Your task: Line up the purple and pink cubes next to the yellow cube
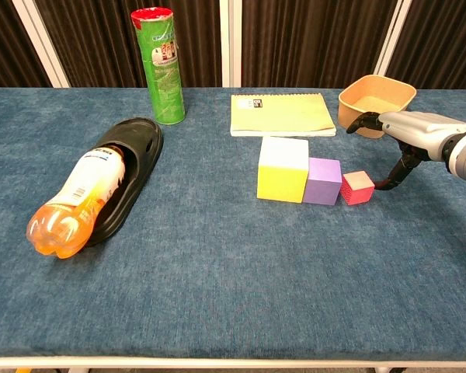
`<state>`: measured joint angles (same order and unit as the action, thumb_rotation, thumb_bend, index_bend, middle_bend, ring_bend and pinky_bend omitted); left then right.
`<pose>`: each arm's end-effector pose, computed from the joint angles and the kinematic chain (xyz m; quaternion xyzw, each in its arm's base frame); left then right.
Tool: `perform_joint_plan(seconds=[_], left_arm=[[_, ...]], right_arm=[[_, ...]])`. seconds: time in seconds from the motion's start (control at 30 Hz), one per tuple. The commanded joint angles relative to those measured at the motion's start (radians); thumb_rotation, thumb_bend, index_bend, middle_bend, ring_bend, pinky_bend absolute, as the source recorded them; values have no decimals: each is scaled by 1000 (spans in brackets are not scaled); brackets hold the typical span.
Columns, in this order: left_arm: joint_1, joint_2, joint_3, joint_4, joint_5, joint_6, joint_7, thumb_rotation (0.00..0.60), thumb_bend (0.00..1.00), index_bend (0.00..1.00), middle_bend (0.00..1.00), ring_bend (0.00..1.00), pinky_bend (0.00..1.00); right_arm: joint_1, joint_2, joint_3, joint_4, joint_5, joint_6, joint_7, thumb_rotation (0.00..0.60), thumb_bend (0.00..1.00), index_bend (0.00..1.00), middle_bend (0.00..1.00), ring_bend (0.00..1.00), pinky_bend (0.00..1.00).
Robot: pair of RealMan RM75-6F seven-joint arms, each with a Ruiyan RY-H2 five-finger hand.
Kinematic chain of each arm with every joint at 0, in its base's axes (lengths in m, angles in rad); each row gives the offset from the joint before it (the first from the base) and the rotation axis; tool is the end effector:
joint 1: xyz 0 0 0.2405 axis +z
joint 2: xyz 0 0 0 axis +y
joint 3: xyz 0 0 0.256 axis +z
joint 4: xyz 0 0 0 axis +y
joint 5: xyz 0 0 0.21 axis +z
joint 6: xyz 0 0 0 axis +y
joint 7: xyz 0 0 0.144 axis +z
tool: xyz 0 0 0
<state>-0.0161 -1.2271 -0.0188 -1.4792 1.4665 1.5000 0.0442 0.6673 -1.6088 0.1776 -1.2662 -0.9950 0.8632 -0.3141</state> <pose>-0.3441 0.1525 0.1360 -0.5849 -0.3992 -0.3367 0.6207 -0.2239 -0.3525 -0.0259 0.7050 -0.4492 0.2902 0.4657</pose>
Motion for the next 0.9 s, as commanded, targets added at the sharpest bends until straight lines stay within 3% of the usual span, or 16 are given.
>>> perform_joint_plan(seconds=[0.03, 0.9], left_arm=[[1, -1, -1, 1, 0, 2, -2, 600, 30, 216, 215, 149, 164], [7, -9, 0, 25, -6, -1, -24, 600, 29, 215, 216, 149, 165]], right_arm=[[1, 0, -6, -4, 1, -2, -5, 600, 96, 125, 0, 0, 0], [48, -69, 11, 29, 29, -13, -35, 600, 96, 118, 0, 0, 0]])
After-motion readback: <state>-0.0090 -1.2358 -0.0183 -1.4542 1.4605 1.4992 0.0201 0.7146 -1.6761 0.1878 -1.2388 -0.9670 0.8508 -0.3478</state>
